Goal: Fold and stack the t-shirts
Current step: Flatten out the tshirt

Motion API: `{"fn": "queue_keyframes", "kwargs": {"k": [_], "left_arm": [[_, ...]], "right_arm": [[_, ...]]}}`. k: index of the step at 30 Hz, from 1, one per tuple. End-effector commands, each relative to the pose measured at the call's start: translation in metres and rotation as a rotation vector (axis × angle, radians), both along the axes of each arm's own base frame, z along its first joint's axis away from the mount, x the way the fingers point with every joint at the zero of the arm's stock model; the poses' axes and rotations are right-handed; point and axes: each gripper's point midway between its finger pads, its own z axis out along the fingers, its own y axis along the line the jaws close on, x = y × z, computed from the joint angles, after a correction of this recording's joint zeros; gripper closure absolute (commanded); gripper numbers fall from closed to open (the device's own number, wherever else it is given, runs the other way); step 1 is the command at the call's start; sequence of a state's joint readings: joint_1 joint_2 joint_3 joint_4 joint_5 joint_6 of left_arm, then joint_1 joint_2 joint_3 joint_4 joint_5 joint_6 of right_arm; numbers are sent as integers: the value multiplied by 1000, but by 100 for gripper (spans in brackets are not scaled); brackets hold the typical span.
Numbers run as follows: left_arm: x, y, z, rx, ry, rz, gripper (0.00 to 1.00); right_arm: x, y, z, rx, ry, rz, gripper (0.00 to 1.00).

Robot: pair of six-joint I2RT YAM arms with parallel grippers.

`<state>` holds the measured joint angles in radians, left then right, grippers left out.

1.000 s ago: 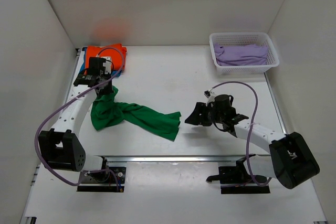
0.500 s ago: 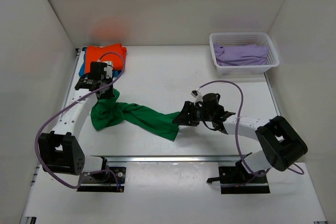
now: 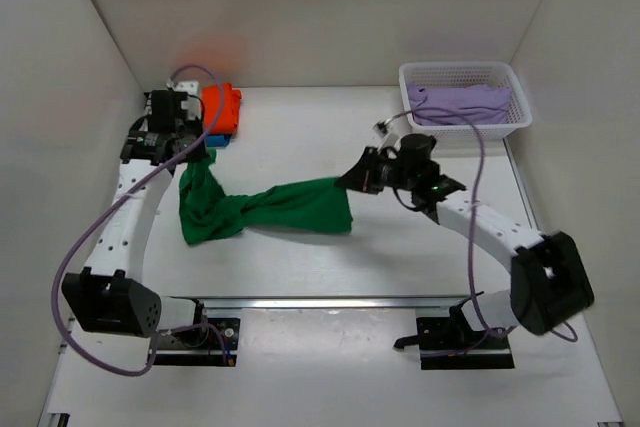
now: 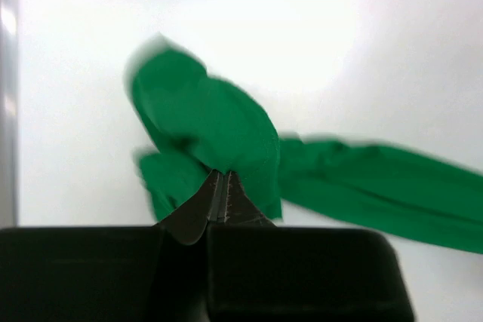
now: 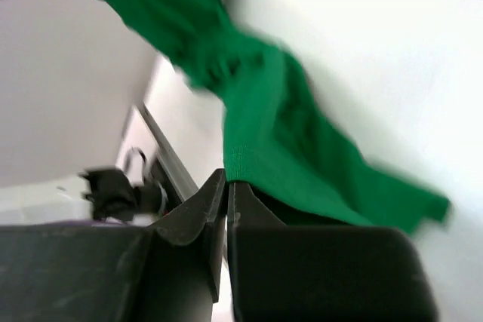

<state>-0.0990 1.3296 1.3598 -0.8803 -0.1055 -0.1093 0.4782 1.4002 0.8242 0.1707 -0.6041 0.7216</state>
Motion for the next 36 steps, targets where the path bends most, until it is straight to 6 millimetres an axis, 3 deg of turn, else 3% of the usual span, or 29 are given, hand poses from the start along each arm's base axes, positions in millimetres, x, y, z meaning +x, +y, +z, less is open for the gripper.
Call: {"fn": "queue_keyframes", "kwargs": {"k": [1,3,4,5,6,7,11,16,18,19,21,22,24,26,27,28,29,31,32,34,36], "left_arm": [[-7,17,113,11,-276,74,100],[-16,27,154,26,-395,121,100],[-16,34,161,41,-412,163,100],[-18,40,165,50,-420,189,100],[-20,43,171,63,-433,207,100],[-19,47,166,62,-419,218,100],[-19,54,156,84,-406,228,100],[-18,60,157,140,-405,242,100],[-8,62,146,140,-374,243,100],[0,61,135,141,-344,235,100],[13,61,118,137,-306,226,100],[24,61,102,112,-278,216,100],[39,57,74,82,-225,198,100],[56,51,43,56,-170,169,100],[64,49,20,57,-118,161,98],[73,48,-1,56,-70,147,93],[78,46,-8,58,-59,142,78],[98,47,-46,76,26,132,66],[102,44,-53,73,42,125,50],[121,38,-65,44,70,115,42],[124,23,-67,-18,81,91,39]], "right_arm": [[7,-46,110,36,-318,-73,100],[3,-76,142,74,-380,-138,99],[0,-98,158,79,-421,-181,100],[1,-116,156,58,-411,-227,100],[-6,-129,167,35,-452,-265,100],[-9,-149,179,9,-502,-331,100],[-17,-207,171,-123,-514,-542,100],[-13,-215,131,-221,-441,-583,100],[-8,-228,118,-272,-415,-622,100],[-3,-244,104,-309,-384,-671,100],[-1,-256,94,-341,-371,-707,100],[1,-260,79,-361,-340,-713,100],[6,-260,67,-371,-323,-697,100],[10,-257,38,-364,-258,-669,100],[13,-255,36,-351,-262,-663,100],[16,-253,21,-347,-235,-655,100],[16,-248,7,-349,-203,-637,100],[21,-242,-7,-365,-189,-623,100],[20,-236,-19,-373,-157,-601,100],[23,-232,-30,-397,-143,-586,100],[21,-229,-46,-406,-103,-564,100]]}}
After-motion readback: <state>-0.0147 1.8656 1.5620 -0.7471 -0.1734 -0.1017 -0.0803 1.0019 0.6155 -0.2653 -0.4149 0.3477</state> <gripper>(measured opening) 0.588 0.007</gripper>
